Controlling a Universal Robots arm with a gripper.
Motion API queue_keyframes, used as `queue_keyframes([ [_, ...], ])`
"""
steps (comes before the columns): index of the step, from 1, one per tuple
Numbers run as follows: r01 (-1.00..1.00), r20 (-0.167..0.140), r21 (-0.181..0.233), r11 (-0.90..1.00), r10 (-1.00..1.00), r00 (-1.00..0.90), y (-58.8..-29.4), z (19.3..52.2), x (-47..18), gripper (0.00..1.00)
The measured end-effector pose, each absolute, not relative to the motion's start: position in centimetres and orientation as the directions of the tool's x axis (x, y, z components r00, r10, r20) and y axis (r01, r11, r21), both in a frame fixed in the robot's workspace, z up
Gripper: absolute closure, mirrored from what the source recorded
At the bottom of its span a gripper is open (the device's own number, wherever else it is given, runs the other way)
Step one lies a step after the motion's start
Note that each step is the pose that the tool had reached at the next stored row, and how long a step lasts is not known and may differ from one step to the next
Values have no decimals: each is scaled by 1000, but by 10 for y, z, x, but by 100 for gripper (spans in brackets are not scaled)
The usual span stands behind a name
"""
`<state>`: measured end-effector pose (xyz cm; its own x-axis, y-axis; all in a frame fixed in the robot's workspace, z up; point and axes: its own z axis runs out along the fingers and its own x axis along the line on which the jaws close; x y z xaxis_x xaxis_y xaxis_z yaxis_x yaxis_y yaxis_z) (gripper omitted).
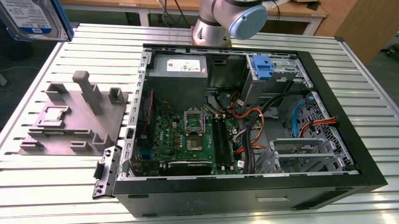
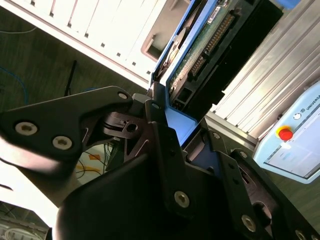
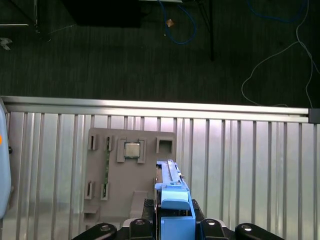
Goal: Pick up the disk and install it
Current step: 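Pick up the disk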
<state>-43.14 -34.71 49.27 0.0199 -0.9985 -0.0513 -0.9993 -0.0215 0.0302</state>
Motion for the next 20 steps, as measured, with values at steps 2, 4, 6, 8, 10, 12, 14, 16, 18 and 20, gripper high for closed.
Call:
queue_keyframes([
  [2,-999,-51,30,-22,-998,20,-347,493,-431,63],
  [4,-999,-51,30,-21,-998,20,-347,493,-430,63],
  [6,-999,-51,30,-22,-998,20,-347,493,-430,63],
  [8,-999,-51,30,-22,-998,20,-347,493,-430,63],
  [10,-999,-51,30,-22,-998,20,-347,493,-429,63],
  [12,-999,-51,30,-21,-998,20,-347,493,-429,63],
  [14,-999,-51,30,-22,-998,20,-347,493,-428,63],
  [16,-999,-51,30,-22,-998,20,-347,493,-428,63],
  [18,-999,-51,30,-21,-998,20,-347,493,-427,63],
  [20,-999,-51,30,-21,-998,20,-347,493,-427,63],
])
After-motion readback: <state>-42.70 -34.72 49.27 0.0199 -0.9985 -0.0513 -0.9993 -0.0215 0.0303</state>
